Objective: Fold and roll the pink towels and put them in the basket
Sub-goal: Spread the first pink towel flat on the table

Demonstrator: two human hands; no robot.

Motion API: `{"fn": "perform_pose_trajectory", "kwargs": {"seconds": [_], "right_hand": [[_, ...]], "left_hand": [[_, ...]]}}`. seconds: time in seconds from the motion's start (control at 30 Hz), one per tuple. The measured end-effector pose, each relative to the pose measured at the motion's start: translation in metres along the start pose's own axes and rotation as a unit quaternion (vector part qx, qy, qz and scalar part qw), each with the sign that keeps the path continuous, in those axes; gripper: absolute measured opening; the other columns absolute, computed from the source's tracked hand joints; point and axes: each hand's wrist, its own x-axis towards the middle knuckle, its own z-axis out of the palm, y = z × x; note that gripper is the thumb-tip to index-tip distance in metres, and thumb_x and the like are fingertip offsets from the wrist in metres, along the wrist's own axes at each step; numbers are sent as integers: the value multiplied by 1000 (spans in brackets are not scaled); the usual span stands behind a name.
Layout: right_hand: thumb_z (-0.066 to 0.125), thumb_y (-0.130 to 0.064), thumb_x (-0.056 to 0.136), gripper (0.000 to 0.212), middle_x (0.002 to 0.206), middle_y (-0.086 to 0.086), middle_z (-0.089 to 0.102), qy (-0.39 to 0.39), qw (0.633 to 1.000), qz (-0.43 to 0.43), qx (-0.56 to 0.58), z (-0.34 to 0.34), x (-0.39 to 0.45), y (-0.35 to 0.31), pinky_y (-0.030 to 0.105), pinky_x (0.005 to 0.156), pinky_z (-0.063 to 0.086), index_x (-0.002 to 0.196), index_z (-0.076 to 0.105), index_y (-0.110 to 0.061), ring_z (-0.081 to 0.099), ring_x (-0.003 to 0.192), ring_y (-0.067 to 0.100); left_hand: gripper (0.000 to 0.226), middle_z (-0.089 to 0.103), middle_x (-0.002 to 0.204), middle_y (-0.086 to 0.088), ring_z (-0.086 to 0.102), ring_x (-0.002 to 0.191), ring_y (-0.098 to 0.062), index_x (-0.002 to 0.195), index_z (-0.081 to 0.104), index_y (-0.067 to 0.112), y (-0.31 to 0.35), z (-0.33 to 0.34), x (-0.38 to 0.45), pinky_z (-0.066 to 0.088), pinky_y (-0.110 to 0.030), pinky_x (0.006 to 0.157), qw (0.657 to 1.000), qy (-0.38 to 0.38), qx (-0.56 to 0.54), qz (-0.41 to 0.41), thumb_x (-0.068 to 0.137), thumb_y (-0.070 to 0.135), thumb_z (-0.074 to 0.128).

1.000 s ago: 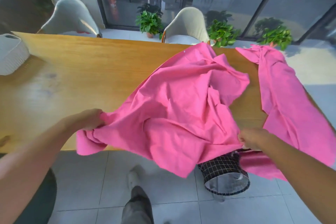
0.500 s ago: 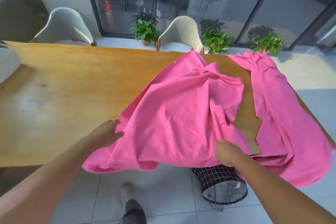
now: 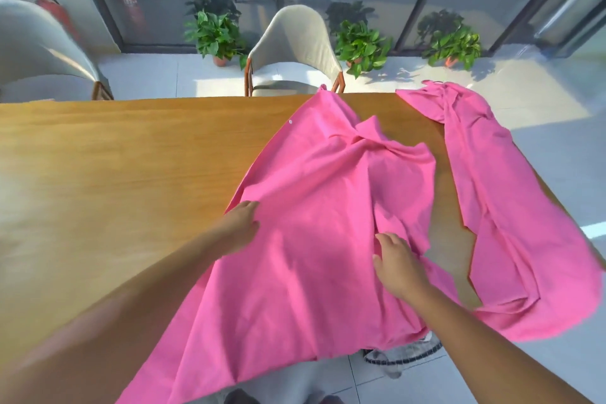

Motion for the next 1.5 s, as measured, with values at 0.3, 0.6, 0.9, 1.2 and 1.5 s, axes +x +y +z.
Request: {"fn": "perform_pose_trajectory", "kwargs": {"seconds": [0.3,0.6,0.9,1.2,1.5], "right_hand": [[52,-19,99,58,159,14,31,1,999,-26,39,-33,131,24,36,121,25,151,35,-2,26,147,28],[49,-18,101,49,157,13,35,7,978,-208,-4,-45,283,-12,36,121,20,147,42,-4,27,148,28],[43,-25,105,48,163,6,27,-36,954,-298,-17,-11,337,-107,37,123,16,152,37,-15,20,150,24],[46,-22,102,46,159,7,33,-96,893,-436,-50,5,282,-217,42,118,28,147,45,-12,29,146,24],[49,-30,102,26,112,6,58,-102,839,-522,-116,35,216,-286,36,90,44,113,64,-11,54,111,25]], "left_hand": [[58,19,166,-9,22,151,-32,160,20,15,62,-15,118,24,-47,123,999,14,-20,-30,105,14,37],[67,-14,168,-10,-8,153,-43,156,-8,48,60,24,175,5,-70,117,954,13,-50,-296,99,68,21],[65,-9,170,-5,-6,153,-41,159,4,47,8,14,205,-3,-58,121,988,77,19,-133,104,50,39],[62,5,169,-9,0,156,-30,159,22,25,-12,83,41,6,-51,123,935,255,-64,-237,102,34,45],[74,4,166,-9,5,154,-31,160,5,17,-31,134,-94,6,-56,122,823,217,-234,-470,102,52,37]]}}
